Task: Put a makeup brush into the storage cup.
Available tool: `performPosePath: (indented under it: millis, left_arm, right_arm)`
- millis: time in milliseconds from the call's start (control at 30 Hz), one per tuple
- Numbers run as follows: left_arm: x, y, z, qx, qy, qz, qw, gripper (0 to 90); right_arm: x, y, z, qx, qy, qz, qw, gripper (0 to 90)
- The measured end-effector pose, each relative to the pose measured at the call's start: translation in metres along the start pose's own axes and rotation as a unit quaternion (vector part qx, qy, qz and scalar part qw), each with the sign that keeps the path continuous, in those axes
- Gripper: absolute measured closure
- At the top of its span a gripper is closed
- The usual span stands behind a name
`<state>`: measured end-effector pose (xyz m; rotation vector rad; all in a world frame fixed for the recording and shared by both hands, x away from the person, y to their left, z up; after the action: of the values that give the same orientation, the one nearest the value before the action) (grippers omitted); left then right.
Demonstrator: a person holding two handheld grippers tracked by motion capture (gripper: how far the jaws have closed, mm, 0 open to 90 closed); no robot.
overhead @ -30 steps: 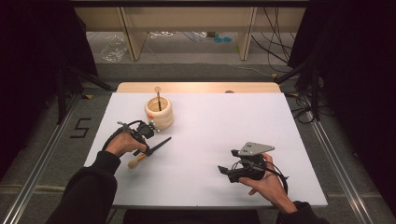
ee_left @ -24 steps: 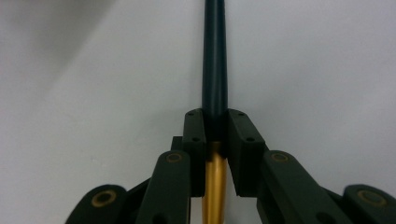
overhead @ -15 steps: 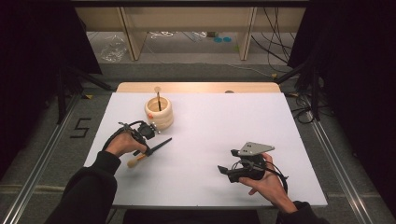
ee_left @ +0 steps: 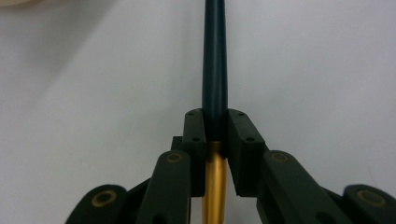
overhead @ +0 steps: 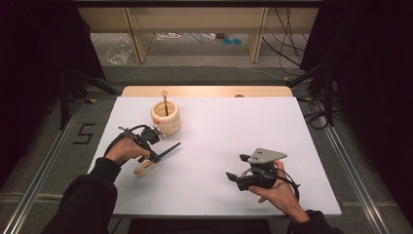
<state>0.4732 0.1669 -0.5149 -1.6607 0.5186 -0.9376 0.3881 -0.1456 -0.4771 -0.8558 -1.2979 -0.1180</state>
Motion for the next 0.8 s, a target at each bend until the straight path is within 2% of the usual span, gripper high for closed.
performPosePath:
  millis: [167,433,600,633,733,800]
  left_arm:
    - [0.003,-0.005,-0.010,-0.020,0.008,-0.013,0.9997,78.5]
    - [0.006,-0.013,-0.021,-0.040,0.016,-0.033,0.9985,78.5]
    - [0.008,-0.017,-0.028,-0.050,0.020,-0.045,0.9975,78.4]
    - [0.008,-0.018,-0.030,-0.053,0.021,-0.048,0.9972,78.4]
    - [0.010,-0.018,-0.038,-0.063,0.010,-0.062,0.9961,78.4]
    - [0.010,-0.020,-0.041,-0.071,0.021,-0.057,0.9956,78.4]
  right_arm:
    - [0.005,0.000,0.004,0.005,-0.009,-0.013,0.9999,20.9]
    - [0.016,-0.001,0.011,0.007,-0.045,-0.034,0.9984,20.3]
    - [0.024,0.004,0.016,0.010,-0.064,-0.047,0.9968,20.4]
    - [0.024,0.004,0.018,0.015,-0.072,-0.040,0.9965,20.4]
    - [0.028,0.007,0.021,0.015,-0.090,-0.041,0.9949,20.8]
    - [0.031,0.008,0.024,0.013,-0.104,-0.046,0.9934,21.8]
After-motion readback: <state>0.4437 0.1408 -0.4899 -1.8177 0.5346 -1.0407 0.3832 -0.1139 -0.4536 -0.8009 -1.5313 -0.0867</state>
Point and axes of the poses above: each handheld gripper's, and its own axes: y roughly forward along the jaws, x roughly out of its top, z roughly to its left, the point moved 7 cm from there along y, roughly forward along the jaws, and after that the axes turned 3 degrees about -z, right-handed, at the moved point
